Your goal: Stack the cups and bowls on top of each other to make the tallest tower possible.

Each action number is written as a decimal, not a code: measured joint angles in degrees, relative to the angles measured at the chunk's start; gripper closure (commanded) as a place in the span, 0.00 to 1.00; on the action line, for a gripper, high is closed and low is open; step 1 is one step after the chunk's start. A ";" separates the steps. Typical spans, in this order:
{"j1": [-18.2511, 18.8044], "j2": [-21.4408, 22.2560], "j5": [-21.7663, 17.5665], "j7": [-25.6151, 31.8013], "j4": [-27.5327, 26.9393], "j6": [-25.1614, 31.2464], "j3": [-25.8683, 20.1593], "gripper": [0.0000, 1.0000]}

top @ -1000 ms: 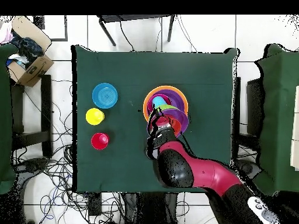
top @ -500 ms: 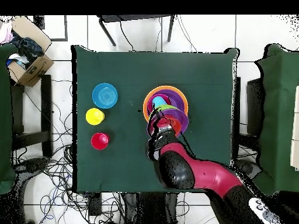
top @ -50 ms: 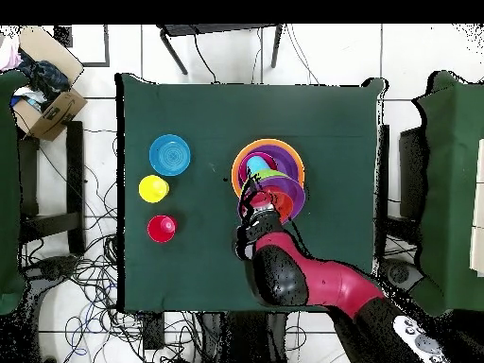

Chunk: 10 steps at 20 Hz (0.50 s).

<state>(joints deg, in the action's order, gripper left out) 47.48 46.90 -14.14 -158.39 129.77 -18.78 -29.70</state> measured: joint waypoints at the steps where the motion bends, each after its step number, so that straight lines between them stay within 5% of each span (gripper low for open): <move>1: -0.53 -1.01 -0.47 0.00 -0.21 -1.19 0.66 0.00; 10: -2.18 -5.74 -1.91 0.00 -0.40 -4.00 2.94 0.00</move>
<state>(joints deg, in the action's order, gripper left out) 45.30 41.16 -16.05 -158.39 129.37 -22.77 -26.76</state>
